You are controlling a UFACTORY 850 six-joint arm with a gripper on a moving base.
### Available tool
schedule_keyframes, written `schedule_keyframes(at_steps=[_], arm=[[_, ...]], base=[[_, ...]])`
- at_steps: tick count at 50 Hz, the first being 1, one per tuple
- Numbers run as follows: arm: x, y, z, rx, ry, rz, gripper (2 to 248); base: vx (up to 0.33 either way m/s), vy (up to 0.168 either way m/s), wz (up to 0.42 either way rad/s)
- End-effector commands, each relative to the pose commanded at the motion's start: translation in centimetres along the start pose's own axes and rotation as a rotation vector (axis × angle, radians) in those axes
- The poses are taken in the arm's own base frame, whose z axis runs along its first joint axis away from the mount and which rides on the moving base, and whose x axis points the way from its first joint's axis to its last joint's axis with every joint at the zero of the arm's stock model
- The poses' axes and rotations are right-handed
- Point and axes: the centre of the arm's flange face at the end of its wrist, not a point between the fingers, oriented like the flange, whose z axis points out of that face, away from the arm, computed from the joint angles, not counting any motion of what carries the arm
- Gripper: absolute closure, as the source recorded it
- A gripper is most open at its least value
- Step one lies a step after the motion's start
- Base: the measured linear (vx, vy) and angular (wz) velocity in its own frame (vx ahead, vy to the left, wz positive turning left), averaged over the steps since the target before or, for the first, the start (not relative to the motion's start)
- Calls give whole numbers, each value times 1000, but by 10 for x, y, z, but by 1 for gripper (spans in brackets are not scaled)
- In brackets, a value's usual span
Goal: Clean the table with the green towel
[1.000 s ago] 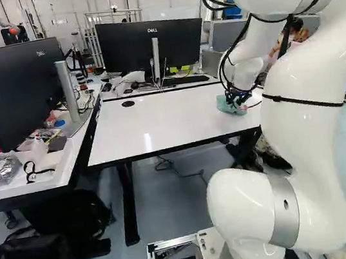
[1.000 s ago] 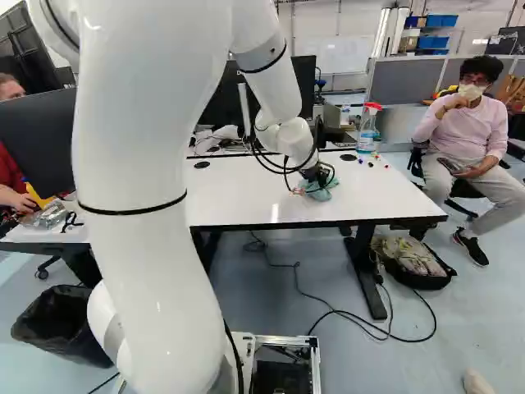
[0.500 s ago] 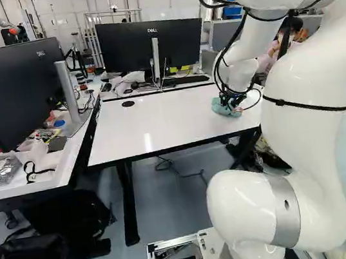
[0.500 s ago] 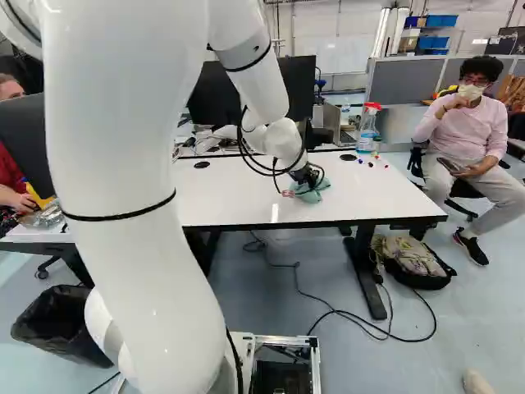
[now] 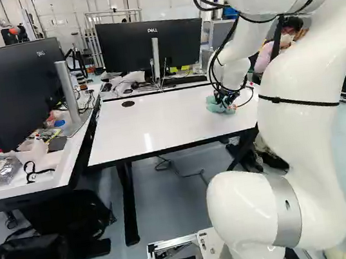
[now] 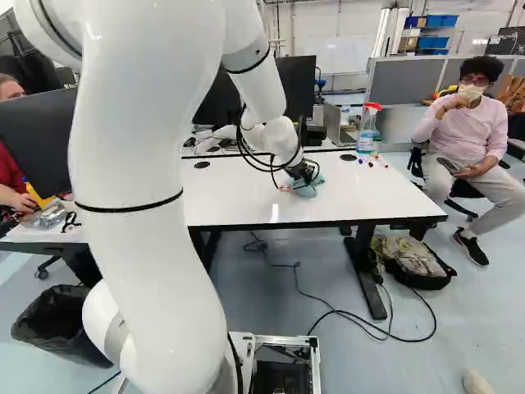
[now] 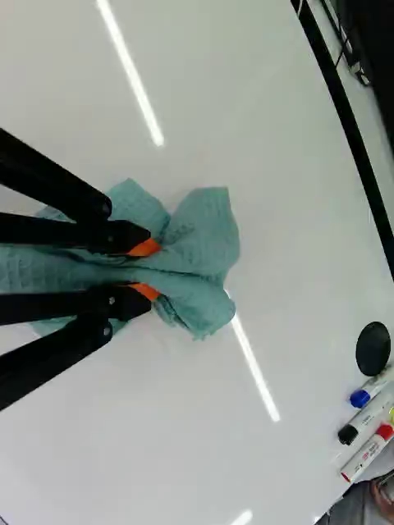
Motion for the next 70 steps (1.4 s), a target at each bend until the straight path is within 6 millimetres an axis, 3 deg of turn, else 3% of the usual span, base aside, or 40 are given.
schedule_keyframes(at_steps=[18, 31, 46, 70], arm=[[23, 10, 21, -11, 17, 14, 196], [25, 12, 19, -13, 22, 16, 196], [24, 6, -4, -7, 31, 8, 196], [-5, -18, -60, 22, -36, -29, 196]], base=[[0, 0, 0], [0, 0, 0], [0, 0, 0], [0, 0, 0]])
